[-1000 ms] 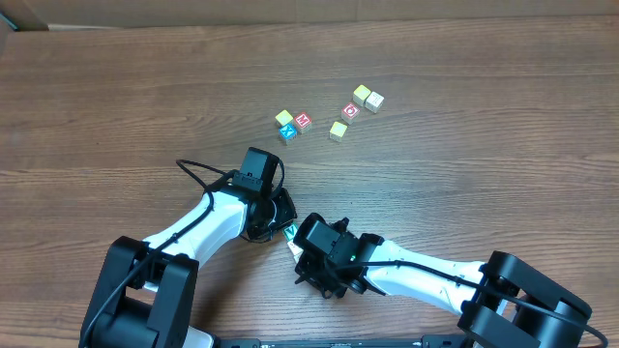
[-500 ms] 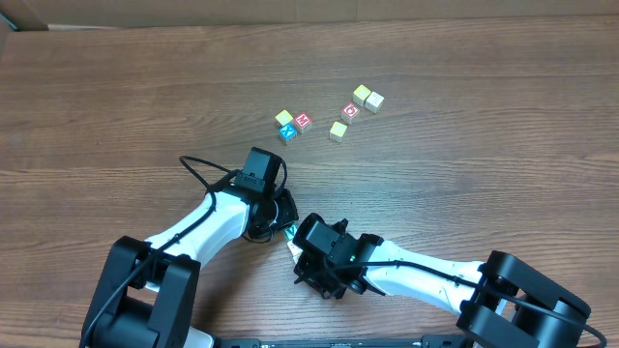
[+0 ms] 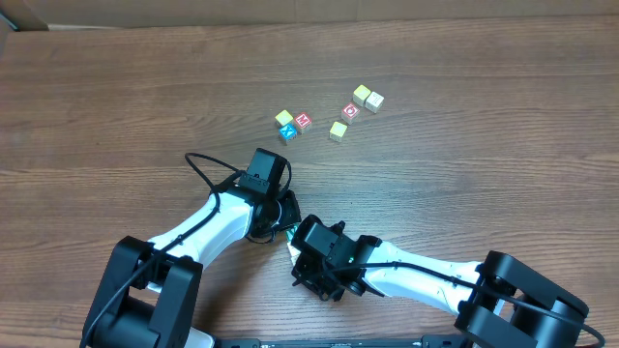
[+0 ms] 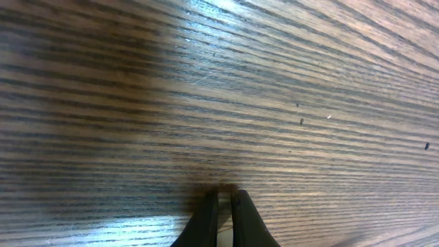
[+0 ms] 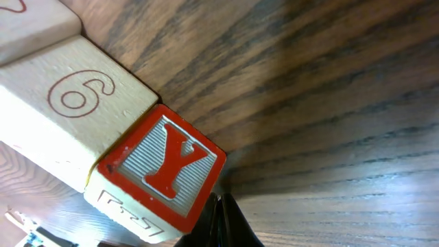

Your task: Flip 5 blocks

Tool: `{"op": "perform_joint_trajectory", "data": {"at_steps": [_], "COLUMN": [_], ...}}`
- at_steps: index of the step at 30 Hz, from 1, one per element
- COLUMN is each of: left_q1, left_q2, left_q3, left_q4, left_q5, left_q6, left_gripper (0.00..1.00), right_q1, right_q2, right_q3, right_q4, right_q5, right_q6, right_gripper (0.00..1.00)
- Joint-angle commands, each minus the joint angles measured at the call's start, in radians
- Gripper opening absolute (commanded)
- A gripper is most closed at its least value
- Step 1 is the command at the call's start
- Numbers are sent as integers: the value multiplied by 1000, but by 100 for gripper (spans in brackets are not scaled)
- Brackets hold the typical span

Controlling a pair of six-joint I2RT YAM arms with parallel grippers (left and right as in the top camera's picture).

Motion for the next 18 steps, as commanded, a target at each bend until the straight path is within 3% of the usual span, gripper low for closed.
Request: {"op": "perform_joint_trajectory", "data": {"at_steps": [1, 18], "left_q1": [-40, -40], "left_q2": [73, 73], "left_q3": [-71, -71], "left_q4": [-42, -23], "left_q5": [21, 22], "left_q6": [63, 129], "left_gripper": [4, 4], "right_q1": [-13, -13], "right_q2": [10, 10], "right_q3": [11, 11], "right_q4": [42, 43], "right_q5": [74, 81], "right_q6": [20, 46], "right_gripper": [4, 4]}}
